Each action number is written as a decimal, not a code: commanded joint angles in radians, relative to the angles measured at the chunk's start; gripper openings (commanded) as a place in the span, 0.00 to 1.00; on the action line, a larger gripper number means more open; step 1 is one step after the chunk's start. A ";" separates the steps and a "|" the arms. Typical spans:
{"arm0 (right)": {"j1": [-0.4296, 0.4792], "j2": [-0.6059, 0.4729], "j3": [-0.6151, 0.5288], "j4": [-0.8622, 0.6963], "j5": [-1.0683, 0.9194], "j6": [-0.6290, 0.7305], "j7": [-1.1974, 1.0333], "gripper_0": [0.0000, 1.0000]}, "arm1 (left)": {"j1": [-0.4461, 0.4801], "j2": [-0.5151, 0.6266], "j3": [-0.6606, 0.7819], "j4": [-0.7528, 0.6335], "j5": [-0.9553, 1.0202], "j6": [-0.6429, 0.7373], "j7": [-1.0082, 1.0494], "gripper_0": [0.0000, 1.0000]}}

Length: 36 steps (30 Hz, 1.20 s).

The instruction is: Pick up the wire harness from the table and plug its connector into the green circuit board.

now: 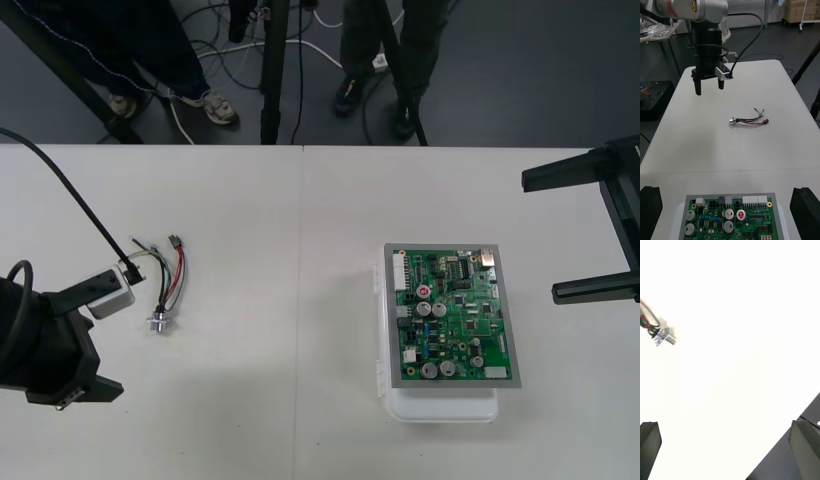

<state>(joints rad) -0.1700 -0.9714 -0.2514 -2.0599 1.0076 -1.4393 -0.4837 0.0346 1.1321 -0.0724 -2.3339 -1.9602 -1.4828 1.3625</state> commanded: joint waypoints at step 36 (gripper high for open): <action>0.004 -0.035 -0.031 -0.019 0.002 -0.004 -0.027 1.00 | 0.044 -0.643 0.032 0.097 -0.606 -0.088 0.070 1.00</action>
<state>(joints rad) -0.1700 -0.9714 -0.2514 -2.0599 1.0076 -1.4393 -0.4837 0.0428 0.5590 -0.0653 -2.2426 -2.5244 -1.5339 1.3707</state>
